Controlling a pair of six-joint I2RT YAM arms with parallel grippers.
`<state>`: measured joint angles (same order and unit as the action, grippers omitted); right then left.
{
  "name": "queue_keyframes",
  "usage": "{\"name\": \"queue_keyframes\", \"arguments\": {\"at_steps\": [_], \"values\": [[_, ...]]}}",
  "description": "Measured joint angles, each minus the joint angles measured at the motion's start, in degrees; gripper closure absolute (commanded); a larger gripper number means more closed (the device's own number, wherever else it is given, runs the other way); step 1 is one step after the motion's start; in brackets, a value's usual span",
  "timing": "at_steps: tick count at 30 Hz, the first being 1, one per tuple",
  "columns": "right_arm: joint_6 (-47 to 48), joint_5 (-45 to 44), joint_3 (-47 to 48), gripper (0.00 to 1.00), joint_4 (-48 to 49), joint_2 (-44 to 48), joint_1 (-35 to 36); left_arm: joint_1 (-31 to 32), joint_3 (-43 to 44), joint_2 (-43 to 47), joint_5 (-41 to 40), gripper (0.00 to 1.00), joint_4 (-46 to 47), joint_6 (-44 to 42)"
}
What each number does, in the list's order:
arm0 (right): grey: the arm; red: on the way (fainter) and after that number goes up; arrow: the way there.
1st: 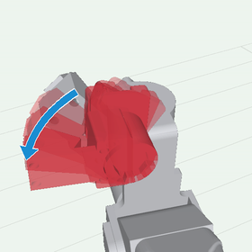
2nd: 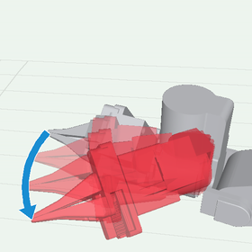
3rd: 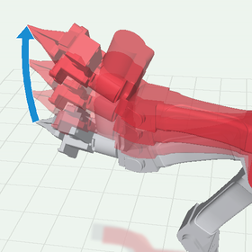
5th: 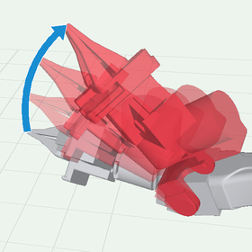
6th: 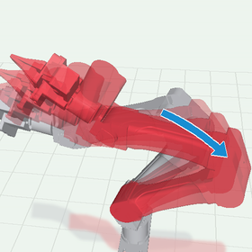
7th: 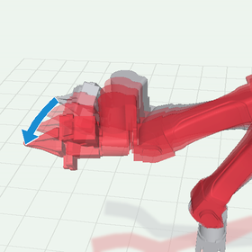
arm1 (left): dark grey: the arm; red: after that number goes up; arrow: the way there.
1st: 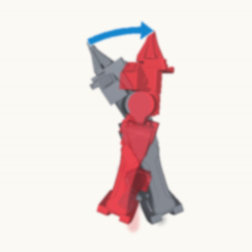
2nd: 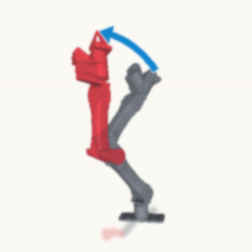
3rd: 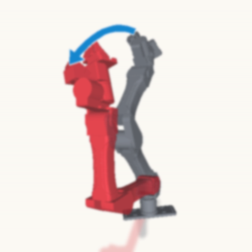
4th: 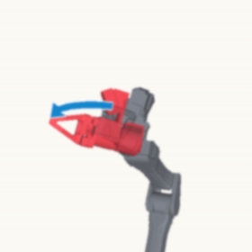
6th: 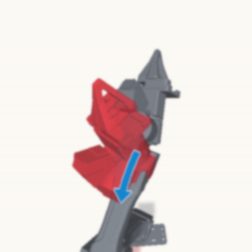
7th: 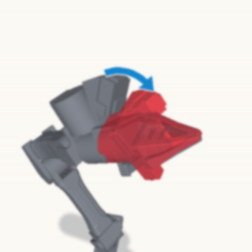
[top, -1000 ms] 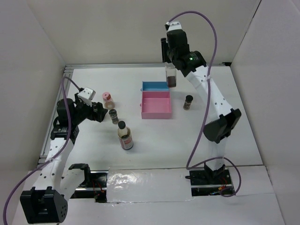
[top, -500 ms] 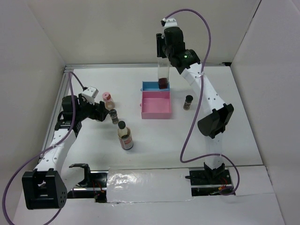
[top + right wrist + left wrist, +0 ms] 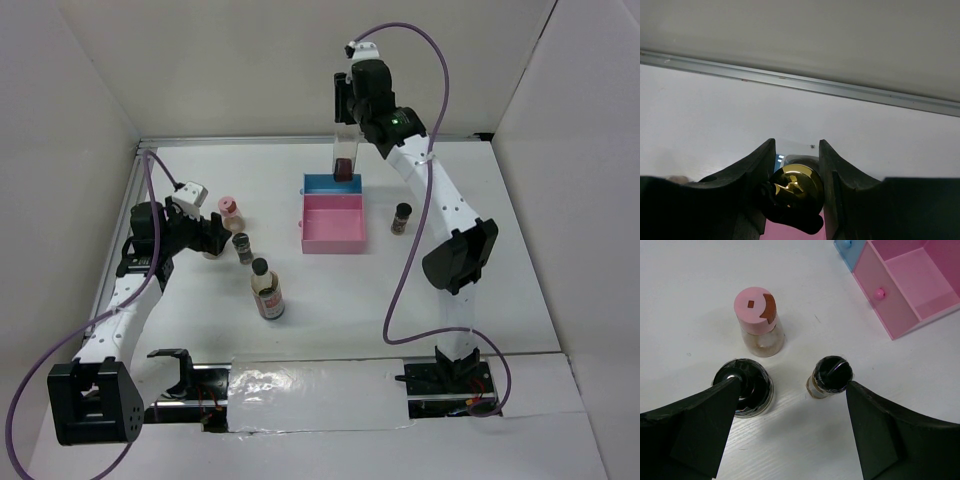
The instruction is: Organize the condiment bottles
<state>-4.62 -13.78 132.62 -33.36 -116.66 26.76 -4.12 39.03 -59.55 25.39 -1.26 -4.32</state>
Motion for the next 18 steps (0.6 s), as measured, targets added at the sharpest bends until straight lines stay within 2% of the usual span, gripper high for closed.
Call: {"name": "queue_keyframes", "arguments": {"at_steps": [6,18], "values": [[-0.26,0.52,-0.39,1.0,1.09,-0.35,-0.48,0.0,0.0,0.0,0.0,0.01,0.0,0.0],[-1.11,1.11,-8.85,1.0,4.31,-2.01,-1.92,0.0,0.0,0.0,0.0,0.01,0.0,0.0]]}}
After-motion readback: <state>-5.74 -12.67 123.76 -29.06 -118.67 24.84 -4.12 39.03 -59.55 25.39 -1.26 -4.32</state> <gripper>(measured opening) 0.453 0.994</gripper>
